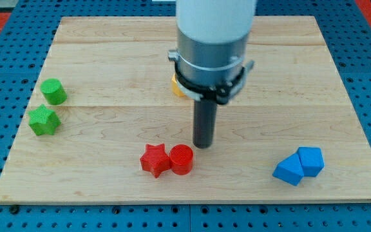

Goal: Move the arm towards the green star

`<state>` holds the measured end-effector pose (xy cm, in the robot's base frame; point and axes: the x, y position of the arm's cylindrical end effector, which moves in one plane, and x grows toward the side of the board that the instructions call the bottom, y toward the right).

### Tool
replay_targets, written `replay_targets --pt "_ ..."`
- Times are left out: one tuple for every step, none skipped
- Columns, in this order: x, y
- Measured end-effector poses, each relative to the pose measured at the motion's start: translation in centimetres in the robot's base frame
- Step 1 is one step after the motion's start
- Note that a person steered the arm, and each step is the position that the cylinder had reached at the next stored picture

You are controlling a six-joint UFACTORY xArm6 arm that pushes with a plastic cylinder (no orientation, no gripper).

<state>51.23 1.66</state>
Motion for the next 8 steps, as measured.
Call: replay_targets --pt "-1.7 -3.7" --pt "-1.1 -6.0" --pt "-0.4 -8.4" --pt "-0.4 -9.3" --pt "-0.4 -11.4" --pt "-0.4 -13.2" --pt "-0.4 -14.4" --pt "-0.4 -15.5"
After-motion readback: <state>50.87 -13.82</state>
